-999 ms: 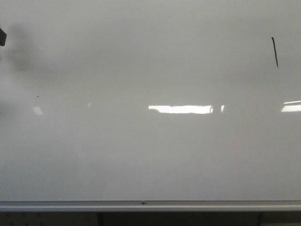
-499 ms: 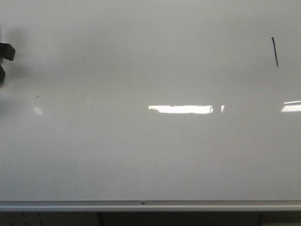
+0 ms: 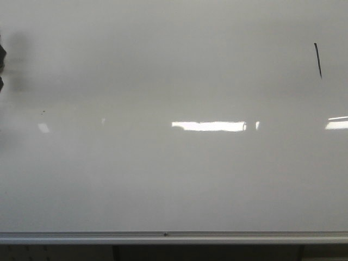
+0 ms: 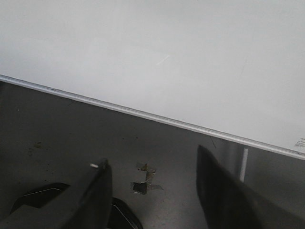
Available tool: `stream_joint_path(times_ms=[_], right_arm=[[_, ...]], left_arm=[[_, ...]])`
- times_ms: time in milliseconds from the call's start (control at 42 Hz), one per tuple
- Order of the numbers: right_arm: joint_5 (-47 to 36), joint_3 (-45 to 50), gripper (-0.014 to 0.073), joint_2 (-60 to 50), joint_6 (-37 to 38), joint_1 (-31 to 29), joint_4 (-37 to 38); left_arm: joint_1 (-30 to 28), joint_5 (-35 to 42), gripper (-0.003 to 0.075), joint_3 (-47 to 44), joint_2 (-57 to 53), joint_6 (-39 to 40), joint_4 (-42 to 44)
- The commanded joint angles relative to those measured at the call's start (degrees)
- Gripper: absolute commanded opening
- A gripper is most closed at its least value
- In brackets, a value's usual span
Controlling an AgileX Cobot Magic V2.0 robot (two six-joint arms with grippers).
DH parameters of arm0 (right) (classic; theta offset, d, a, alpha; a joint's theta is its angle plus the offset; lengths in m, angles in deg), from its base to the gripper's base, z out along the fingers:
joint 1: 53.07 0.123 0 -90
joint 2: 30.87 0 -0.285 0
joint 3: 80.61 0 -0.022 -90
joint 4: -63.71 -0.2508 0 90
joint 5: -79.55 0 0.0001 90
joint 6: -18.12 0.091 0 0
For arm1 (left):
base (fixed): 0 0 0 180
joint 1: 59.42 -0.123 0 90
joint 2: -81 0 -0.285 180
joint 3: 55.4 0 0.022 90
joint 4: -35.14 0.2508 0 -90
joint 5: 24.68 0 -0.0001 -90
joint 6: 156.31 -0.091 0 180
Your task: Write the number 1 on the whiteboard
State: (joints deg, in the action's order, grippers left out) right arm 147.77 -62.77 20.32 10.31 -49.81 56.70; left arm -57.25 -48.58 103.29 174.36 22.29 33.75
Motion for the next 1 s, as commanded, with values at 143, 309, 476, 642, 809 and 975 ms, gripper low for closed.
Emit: stream_joint_path(times_ms=[143,309,476,642,809,975], right_arm=[[-2.97,-1.33,0.0426,-0.15,-0.05,-0.26,0.86],[-2.27,-1.33,0.0426,-0.15,1.77,-0.32,1.35],[-2.73,-0.02,0.0426,-0.35,5.22,-0.32,3.08],[-8.50,5.91,0.0426,-3.45,5.80,-0.32,3.06],[-14.01,11.04,0.0426,-8.32,5.75,-0.32,3.98],[-17.65,13.60,0.0319,-11.55,5.75,-0.32,4.09]], left_arm=[[0.02,-9.74,0.0458,1.39,-17.21,-0.08,0.20],[0.02,-12.91,0.0458,-2.03,-29.66,-0.08,-1.71],[0.23,-17.25,0.0456,-5.30,-41.73,-0.08,-1.61],[0.23,-21.05,0.0449,-7.53,-50.10,-0.20,-1.61],[0.23,-21.20,0.0410,-11.22,-55.51,-1.00,-1.47],[0.23,-18.52,0.0291,-13.86,-57.24,-3.09,-1.47]])
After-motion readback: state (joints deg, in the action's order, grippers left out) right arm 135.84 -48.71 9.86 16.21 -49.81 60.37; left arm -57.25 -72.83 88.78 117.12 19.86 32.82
